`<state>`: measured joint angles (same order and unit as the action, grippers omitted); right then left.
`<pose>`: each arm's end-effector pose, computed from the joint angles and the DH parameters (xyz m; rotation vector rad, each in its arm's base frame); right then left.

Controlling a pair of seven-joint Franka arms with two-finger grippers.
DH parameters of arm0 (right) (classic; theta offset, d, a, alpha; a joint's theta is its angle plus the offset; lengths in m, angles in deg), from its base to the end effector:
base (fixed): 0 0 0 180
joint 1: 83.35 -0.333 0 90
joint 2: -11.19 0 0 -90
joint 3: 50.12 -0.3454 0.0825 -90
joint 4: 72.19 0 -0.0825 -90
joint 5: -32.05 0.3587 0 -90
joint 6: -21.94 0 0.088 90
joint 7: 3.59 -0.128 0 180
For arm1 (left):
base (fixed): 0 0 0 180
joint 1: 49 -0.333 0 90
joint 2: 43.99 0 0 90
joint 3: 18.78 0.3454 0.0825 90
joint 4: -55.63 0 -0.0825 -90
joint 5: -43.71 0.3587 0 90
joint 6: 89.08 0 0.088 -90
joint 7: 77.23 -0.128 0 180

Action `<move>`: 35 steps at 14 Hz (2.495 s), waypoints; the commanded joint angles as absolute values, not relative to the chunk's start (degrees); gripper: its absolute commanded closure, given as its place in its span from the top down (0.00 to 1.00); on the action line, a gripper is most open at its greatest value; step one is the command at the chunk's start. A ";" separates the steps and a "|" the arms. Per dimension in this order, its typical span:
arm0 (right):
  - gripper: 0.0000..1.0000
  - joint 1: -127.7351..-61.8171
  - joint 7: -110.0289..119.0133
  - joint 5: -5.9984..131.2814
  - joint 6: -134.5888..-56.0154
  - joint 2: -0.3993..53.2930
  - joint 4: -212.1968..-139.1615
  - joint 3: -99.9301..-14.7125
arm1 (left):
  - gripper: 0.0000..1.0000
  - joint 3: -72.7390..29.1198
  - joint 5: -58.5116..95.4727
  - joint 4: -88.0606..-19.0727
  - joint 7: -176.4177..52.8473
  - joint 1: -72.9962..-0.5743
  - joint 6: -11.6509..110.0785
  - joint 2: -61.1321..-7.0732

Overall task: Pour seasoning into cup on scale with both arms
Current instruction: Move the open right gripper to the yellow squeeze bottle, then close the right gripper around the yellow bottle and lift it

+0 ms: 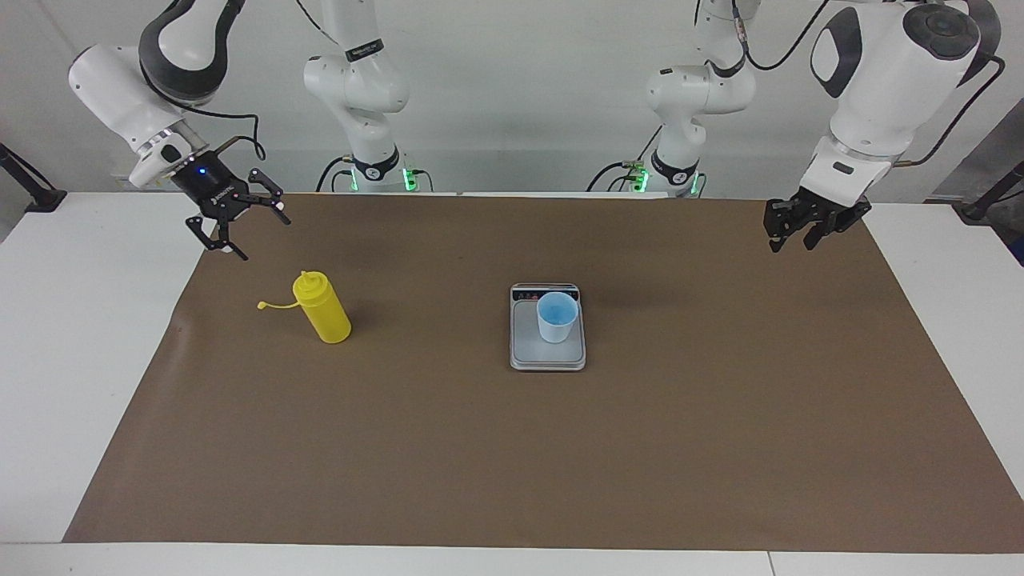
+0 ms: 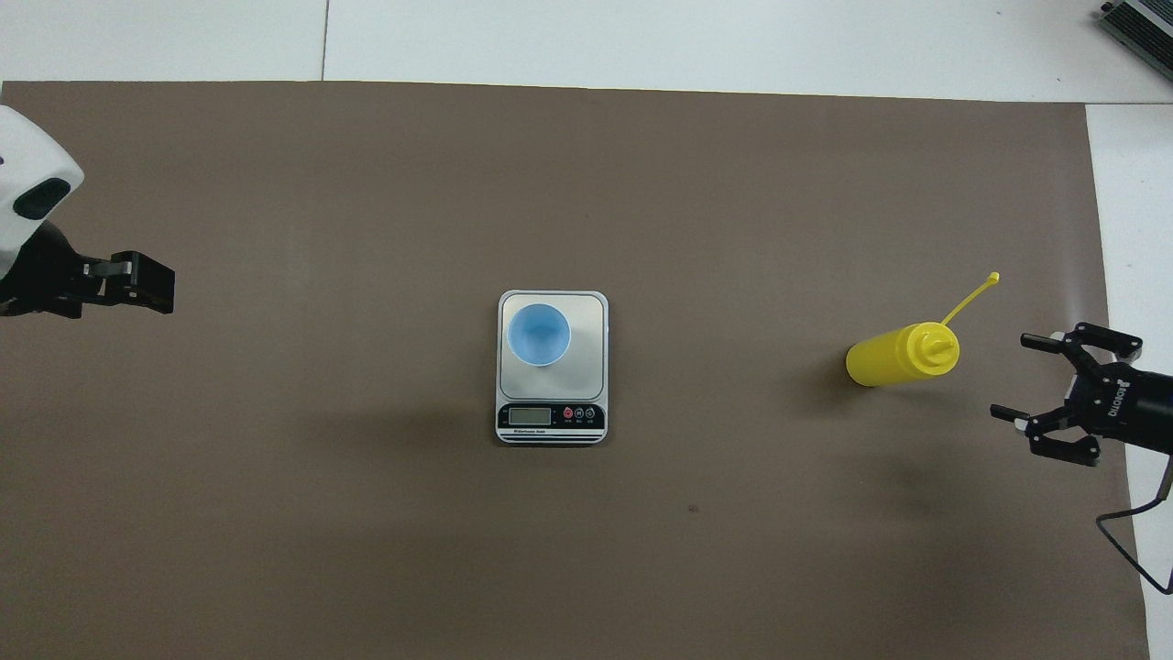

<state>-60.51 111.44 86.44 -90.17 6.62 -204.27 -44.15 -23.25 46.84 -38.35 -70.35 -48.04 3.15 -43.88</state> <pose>0.4381 -0.1622 0.4128 -2.1833 -1.1936 -0.9395 0.5289 -0.0434 0.6043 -3.0836 -0.0344 0.0408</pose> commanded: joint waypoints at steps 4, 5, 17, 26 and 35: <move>1.00 -57.87 124.26 93.21 -86.25 13.64 -203.76 -44.58 | 0.89 -23.79 46.34 -40.61 -70.46 -50.94 3.91 -45.92; 1.00 -57.86 125.85 93.92 -85.20 15.31 -203.24 -44.67 | 0.89 -23.79 46.34 -40.61 -70.37 -50.76 3.91 -45.92; 1.00 -58.30 133.43 104.47 -74.21 26.84 -199.72 -44.93 | 1.00 -24.06 46.34 -40.70 -75.03 -50.14 4.00 -45.92; 1.00 -61.38 133.69 109.57 -76.14 27.28 -199.46 -45.37 | 1.00 -23.97 46.34 -40.43 -74.68 -50.67 3.64 -45.92; 1.00 -63.30 133.69 110.54 -78.60 27.37 -200.33 -45.38 | 1.00 -23.88 46.34 -40.43 -74.50 -51.02 3.64 -45.92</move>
<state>-62.45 132.56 108.44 -77.89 26.84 -200.13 -45.20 -23.67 46.84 -38.40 -73.89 -50.27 3.17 -44.04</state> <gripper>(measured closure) 0.000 0.000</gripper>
